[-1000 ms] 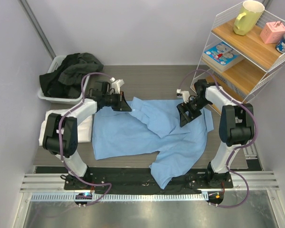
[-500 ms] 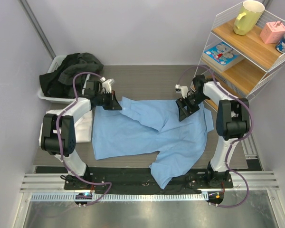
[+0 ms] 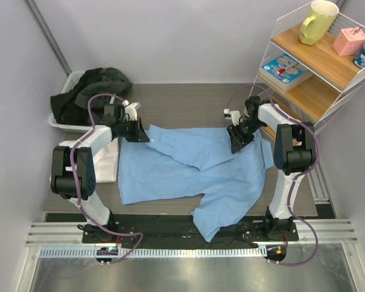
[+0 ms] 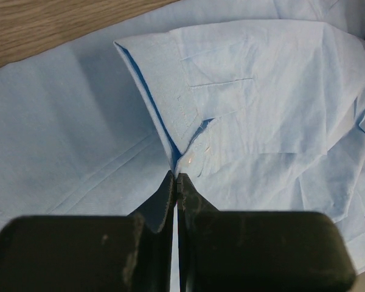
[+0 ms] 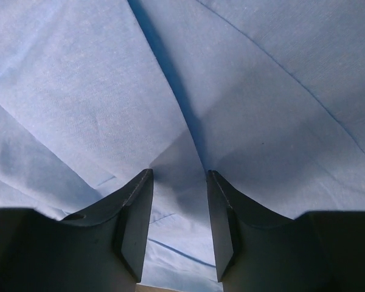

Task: Fold and stack the long sleeve shirts
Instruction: Fold the shirt

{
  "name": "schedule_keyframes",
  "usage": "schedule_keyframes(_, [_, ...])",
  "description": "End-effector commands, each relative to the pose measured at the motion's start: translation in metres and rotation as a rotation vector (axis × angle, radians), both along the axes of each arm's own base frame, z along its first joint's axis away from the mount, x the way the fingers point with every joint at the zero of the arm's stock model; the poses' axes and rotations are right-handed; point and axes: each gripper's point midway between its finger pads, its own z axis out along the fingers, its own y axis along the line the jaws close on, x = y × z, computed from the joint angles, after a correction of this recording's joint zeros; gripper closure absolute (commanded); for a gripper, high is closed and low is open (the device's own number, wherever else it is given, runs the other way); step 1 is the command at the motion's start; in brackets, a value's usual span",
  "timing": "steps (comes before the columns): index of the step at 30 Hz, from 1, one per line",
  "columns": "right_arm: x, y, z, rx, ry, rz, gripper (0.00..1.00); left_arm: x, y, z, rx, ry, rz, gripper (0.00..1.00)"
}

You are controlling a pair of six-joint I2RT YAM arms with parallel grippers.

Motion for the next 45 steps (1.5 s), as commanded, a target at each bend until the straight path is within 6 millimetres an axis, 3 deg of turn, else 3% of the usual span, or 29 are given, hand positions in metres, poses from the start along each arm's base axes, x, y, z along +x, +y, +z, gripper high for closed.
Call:
schedule_keyframes(1, [0.021, 0.001, 0.015, -0.017, -0.078, -0.006, 0.56, -0.007, 0.004, -0.001, 0.015, -0.002, -0.008, 1.0])
schedule_keyframes(4, [0.028, -0.001, 0.02, -0.027, -0.103, -0.009, 0.59, -0.01, 0.01, -0.008, 0.048, -0.006, -0.001, 1.0])
schedule_keyframes(9, [0.036, 0.002, 0.024, -0.025, -0.113, -0.002, 0.8, -0.006, 0.03, -0.016, 0.092, -0.004, 0.05, 1.0])
schedule_keyframes(12, [0.039, 0.004, 0.024, -0.027, -0.117, 0.003, 0.84, -0.006, 0.031, -0.016, 0.091, -0.001, 0.054, 1.0])
schedule_keyframes(20, [0.043, 0.007, 0.022, -0.056, -0.121, -0.005, 0.81, -0.009, 0.038, -0.028, 0.135, 0.036, 0.063, 1.0])
schedule_keyframes(26, [0.06, 0.003, 0.051, -0.082, -0.214, -0.047, 0.69, -0.015, 0.049, -0.041, 0.176, 0.088, 0.081, 1.0])
schedule_keyframes(28, [0.06, 0.002, 0.065, -0.082, -0.246, -0.05, 0.65, -0.012, 0.049, -0.031, 0.177, 0.044, 0.062, 0.91])
schedule_keyframes(30, [0.056, 0.0, 0.069, -0.091, -0.253, -0.049, 0.59, -0.007, 0.05, -0.01, 0.183, -0.014, 0.063, 0.72])
schedule_keyframes(32, [0.046, -0.004, 0.077, -0.101, -0.259, -0.034, 0.52, -0.007, 0.05, 0.007, 0.195, -0.069, 0.019, 0.62])
schedule_keyframes(34, [0.029, -0.008, 0.07, -0.118, -0.228, -0.021, 0.48, -0.02, 0.048, 0.022, 0.203, -0.08, -0.028, 0.38])
schedule_keyframes(35, [0.023, -0.01, 0.074, -0.122, -0.24, -0.018, 0.47, -0.025, 0.047, 0.023, 0.242, -0.104, -0.084, 0.35])
schedule_keyframes(39, [-0.011, -0.017, 0.046, -0.158, -0.156, -0.004, 0.45, -0.059, 0.045, 0.011, 0.341, -0.045, -0.169, 0.32])
schedule_keyframes(41, [-0.014, -0.018, 0.037, -0.177, -0.162, -0.005, 0.44, -0.074, 0.043, -0.007, 0.386, 0.007, -0.197, 0.33])
schedule_keyframes(45, [-0.019, -0.022, 0.006, -0.21, -0.124, -0.004, 0.44, -0.083, 0.046, -0.04, 0.441, 0.108, -0.214, 0.34])
